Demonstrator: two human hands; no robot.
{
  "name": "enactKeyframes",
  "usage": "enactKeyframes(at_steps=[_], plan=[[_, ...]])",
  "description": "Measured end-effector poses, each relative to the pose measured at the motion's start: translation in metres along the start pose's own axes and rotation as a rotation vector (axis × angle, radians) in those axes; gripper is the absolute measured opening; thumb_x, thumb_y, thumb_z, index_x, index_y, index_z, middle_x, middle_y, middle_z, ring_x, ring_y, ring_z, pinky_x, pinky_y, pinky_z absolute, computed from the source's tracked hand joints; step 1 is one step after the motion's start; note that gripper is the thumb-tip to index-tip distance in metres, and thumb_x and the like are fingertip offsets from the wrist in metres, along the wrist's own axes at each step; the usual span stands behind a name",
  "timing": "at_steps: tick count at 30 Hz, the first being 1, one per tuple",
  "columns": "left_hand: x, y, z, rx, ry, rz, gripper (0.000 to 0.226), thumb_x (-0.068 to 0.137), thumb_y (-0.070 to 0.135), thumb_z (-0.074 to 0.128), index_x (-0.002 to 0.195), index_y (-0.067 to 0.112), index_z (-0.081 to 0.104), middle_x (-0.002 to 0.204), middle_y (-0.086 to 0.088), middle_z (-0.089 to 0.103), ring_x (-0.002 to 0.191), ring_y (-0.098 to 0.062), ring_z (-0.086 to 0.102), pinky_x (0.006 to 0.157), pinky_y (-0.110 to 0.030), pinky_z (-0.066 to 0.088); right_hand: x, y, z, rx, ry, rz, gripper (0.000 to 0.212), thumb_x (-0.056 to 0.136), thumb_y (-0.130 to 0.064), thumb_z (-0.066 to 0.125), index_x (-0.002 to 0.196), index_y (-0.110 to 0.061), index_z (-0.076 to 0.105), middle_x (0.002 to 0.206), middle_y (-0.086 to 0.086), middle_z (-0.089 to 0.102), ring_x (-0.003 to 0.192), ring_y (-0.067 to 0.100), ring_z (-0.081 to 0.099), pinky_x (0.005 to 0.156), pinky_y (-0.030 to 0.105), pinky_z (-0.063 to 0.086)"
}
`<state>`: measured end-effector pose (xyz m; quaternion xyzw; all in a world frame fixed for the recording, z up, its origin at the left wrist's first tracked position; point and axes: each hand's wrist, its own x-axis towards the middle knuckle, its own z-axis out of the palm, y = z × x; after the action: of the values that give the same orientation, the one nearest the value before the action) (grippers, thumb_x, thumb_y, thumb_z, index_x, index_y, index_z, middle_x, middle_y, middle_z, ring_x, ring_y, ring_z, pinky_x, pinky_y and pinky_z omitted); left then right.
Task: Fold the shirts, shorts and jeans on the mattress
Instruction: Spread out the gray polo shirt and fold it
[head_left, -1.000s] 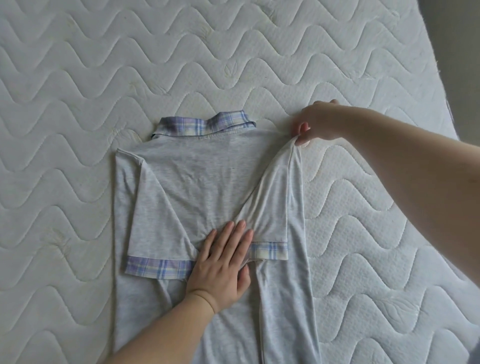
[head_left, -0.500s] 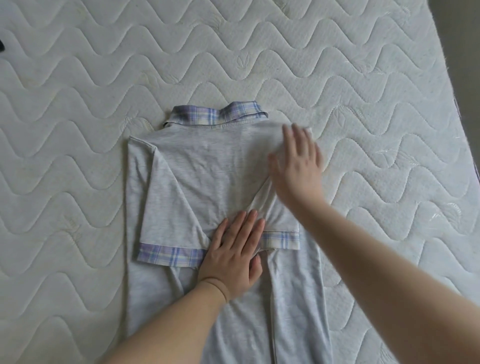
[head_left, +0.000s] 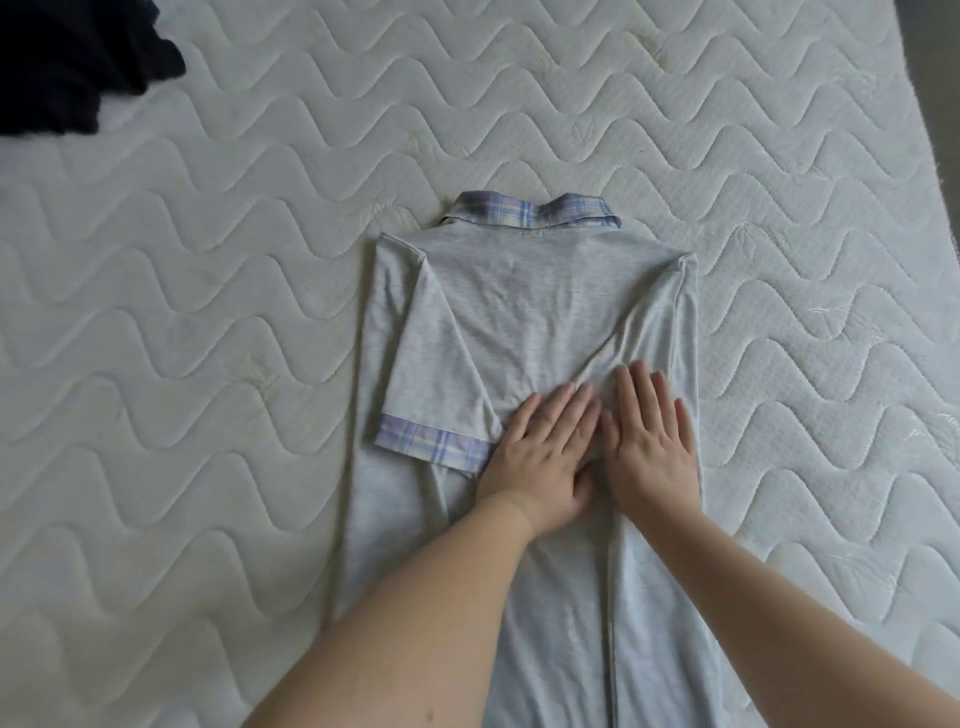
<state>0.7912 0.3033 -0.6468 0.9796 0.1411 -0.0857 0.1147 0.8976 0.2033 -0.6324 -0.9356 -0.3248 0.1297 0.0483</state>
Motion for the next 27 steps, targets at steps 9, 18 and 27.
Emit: enactKeyframes(at_steps=[9,18,27], plan=[[-0.064,-0.013,-0.035,-0.134,0.164,0.142,0.067,0.092,0.037,0.043,0.153,0.014,0.03,0.161,-0.002,0.026,0.149,-0.017,0.02,0.122,-0.038,0.01,-0.085,0.014,0.008,0.018,-0.034,0.068,0.063,0.102,-0.048,0.026,0.157,-0.028,0.003,0.165,-0.008,0.0,0.151,0.011,-0.004,0.122,0.034,-0.002],[-0.221,0.009,0.03,-0.089,0.202,-0.226,0.062,0.097,0.033,0.037,0.152,0.006,0.029,0.159,-0.011,0.028,0.147,-0.023,0.027,0.118,-0.044,0.024,-0.227,0.025,0.038,-0.015,-0.137,-0.021,0.064,0.101,-0.049,0.019,0.157,-0.022,0.004,0.163,-0.007,-0.001,0.152,0.014,0.001,0.122,0.034,-0.002],[-0.321,0.067,0.058,-0.115,-0.017,-0.475,0.066,0.102,0.043,0.024,0.156,0.005,0.018,0.163,-0.013,0.016,0.151,-0.025,0.017,0.12,-0.047,0.021,-0.332,0.029,0.047,-0.002,-0.236,-0.057,0.066,0.102,-0.048,0.023,0.158,-0.017,0.009,0.164,-0.003,0.004,0.152,0.014,0.003,0.123,0.037,0.005]])
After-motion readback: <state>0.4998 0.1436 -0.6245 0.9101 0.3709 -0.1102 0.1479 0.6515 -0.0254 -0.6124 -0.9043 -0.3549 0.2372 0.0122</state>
